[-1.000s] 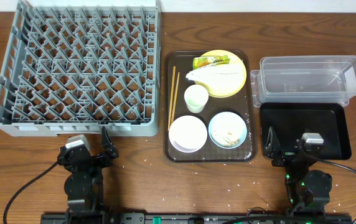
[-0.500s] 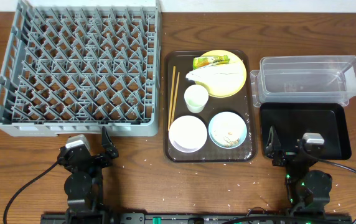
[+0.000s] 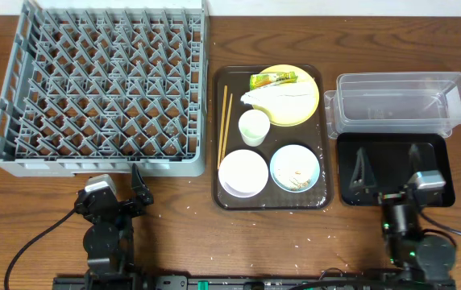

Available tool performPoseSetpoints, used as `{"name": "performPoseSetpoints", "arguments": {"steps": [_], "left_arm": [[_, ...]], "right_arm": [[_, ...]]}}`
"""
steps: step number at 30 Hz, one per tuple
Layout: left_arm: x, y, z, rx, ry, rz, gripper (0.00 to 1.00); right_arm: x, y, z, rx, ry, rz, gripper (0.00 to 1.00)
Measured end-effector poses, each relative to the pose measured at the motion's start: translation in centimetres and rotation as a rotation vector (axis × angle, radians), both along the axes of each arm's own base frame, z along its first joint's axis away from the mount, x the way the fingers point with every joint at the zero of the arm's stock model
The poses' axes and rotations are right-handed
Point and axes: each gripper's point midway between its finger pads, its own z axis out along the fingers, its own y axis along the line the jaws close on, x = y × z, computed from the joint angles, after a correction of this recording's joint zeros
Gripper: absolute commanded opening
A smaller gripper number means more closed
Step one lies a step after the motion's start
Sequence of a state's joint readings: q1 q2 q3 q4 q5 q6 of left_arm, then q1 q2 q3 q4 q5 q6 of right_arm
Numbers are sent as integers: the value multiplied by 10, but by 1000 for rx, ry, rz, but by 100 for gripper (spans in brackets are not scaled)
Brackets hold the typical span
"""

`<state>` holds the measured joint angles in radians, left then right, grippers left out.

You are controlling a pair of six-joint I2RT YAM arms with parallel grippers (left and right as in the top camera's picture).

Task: Sort waste into correct bins and load items into the dishwasher
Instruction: 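Reach the right gripper to the yellow plate and grasp tissue and wrapper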

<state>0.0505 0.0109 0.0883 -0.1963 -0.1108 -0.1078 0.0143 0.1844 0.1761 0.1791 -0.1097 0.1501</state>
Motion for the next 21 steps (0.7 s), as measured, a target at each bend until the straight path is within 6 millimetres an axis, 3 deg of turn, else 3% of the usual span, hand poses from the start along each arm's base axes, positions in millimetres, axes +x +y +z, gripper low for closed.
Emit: {"name": "performPoseSetpoints", "arguments": {"steps": [4,8,16,21], "left_arm": [[0,0,0,0,0,0,95],[0,0,0,0,0,0,95],[0,0,0,0,1,0,95],[0,0,0,0,0,0,95]], "right_arm": [[5,16,60,-42,-29,86,99],[31,35,93,-73,72,196,99],[98,65,120,-75,362,381,99],[136,99,112,-113,585,490,99]]}}
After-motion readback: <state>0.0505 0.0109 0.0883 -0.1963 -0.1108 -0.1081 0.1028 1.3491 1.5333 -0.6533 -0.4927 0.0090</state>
